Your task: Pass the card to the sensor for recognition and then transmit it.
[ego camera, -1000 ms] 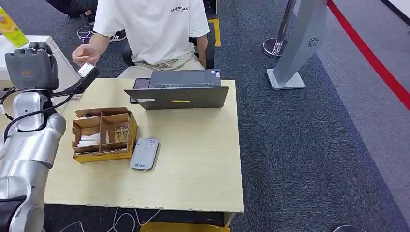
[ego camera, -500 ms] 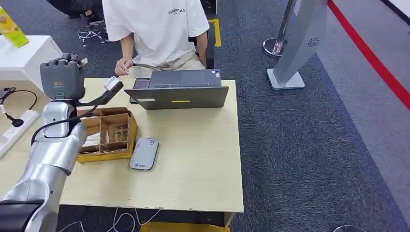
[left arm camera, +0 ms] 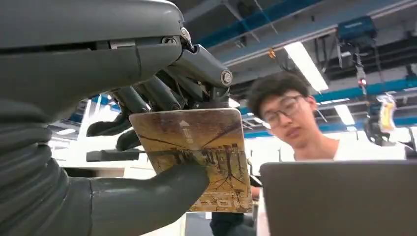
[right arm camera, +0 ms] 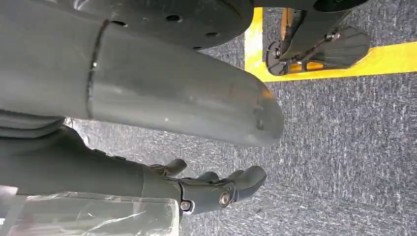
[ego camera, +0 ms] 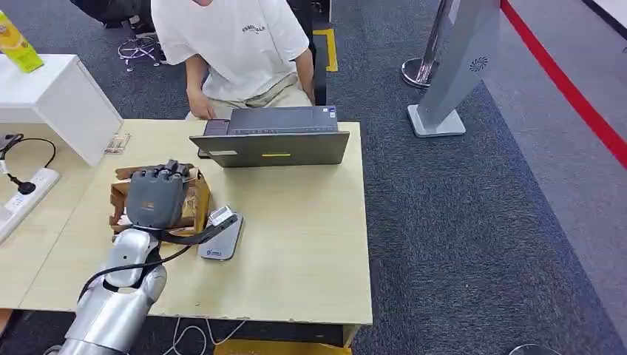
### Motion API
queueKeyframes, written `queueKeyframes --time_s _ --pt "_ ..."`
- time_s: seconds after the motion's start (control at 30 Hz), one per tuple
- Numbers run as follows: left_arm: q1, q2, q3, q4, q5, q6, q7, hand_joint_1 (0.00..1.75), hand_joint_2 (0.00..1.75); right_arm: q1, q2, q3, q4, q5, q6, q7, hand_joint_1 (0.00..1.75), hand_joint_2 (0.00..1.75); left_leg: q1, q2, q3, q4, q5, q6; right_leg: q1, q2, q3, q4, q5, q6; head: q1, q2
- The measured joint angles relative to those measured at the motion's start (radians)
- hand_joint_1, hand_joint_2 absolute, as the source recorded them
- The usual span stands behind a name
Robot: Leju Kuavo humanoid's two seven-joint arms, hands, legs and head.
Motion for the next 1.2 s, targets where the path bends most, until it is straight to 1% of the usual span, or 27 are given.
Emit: queueKeyframes --time_s 0.07,0.17,0.4,0.57,0.67,0.77,0.97,1.07,1.2 --pt "0.002 -0.008 -0.02 0.001 0.0 -0.011 0.009 1.75 1.75 0.0 0.0 0.0 0.0 0.005 0.0 0.0 0.0 0.0 0.0 0.0 0.0 0.0 0.0 0.0 0.0 0.0 0.0 0.0 0.0 0.0 0.0 0.0" --pt "0.002 -0.027 -0.044 0.012 0.002 -0.006 0.018 1.75 1.75 0.0 0.0 0.0 0.0 0.008 -0.002 0.003 0.0 0.0 0.0 0.0 0.0 0.0 0.001 0.0 0.0 0.0 0.0 0.0 0.001 0.0 0.0 0.0" --pt "0.0 -0.085 -0.09 0.082 0.005 -0.006 0.043 1.75 1.75 0.0 0.0 0.0 0.0 0.009 -0.004 0.018 0.0 0.0 0.0 0.0 0.0 0.0 0.001 0.0 0.0 0.0 0.0 0.0 0.001 0.0 0.0 0.0" --pt "-0.009 -0.122 -0.101 0.179 0.009 -0.063 0.076 1.75 1.75 0.0 0.002 0.0 0.0 0.009 -0.004 0.016 0.0 0.0 0.0 0.0 0.0 0.0 0.001 0.0 0.0 0.0 0.0 0.0 0.001 0.0 -0.001 0.0" --pt "-0.014 -0.129 -0.108 0.222 0.018 -0.078 0.088 1.75 1.75 0.0 0.002 0.0 0.0 0.009 -0.004 0.015 0.0 0.0 0.0 0.0 0.0 0.0 0.001 0.0 0.0 0.0 0.0 0.0 0.001 0.0 -0.001 0.0" --pt "-0.023 -0.137 -0.108 0.253 0.028 -0.103 0.114 1.75 1.75 0.0 0.002 0.0 0.0 0.008 -0.004 0.015 0.0 0.0 0.0 0.0 0.0 0.0 0.001 0.0 0.0 0.0 0.0 0.0 0.001 0.0 0.0 0.0" --pt "-0.032 -0.156 -0.108 0.288 0.026 -0.187 0.185 1.75 1.75 0.0 0.002 0.0 0.0 0.005 -0.003 0.022 0.0 0.0 0.0 0.0 0.0 0.0 0.001 0.0 0.0 0.0 0.0 0.0 0.001 0.0 -0.001 0.0" --pt "-0.034 -0.165 -0.108 0.302 0.026 -0.206 0.211 1.75 1.75 0.0 0.002 0.0 0.0 0.005 -0.004 0.024 0.0 0.0 0.0 0.0 0.0 0.0 0.001 0.0 0.0 0.0 0.0 0.0 0.001 0.0 -0.001 0.0" --pt "-0.044 -0.171 -0.108 0.317 0.027 -0.218 0.224 1.75 1.75 0.0 0.002 0.0 0.0 0.008 -0.004 0.03 0.0 0.0 0.0 -0.001 0.0 0.0 0.001 0.0 0.0 -0.001 0.001 0.0 0.001 0.0 -0.001 0.0"
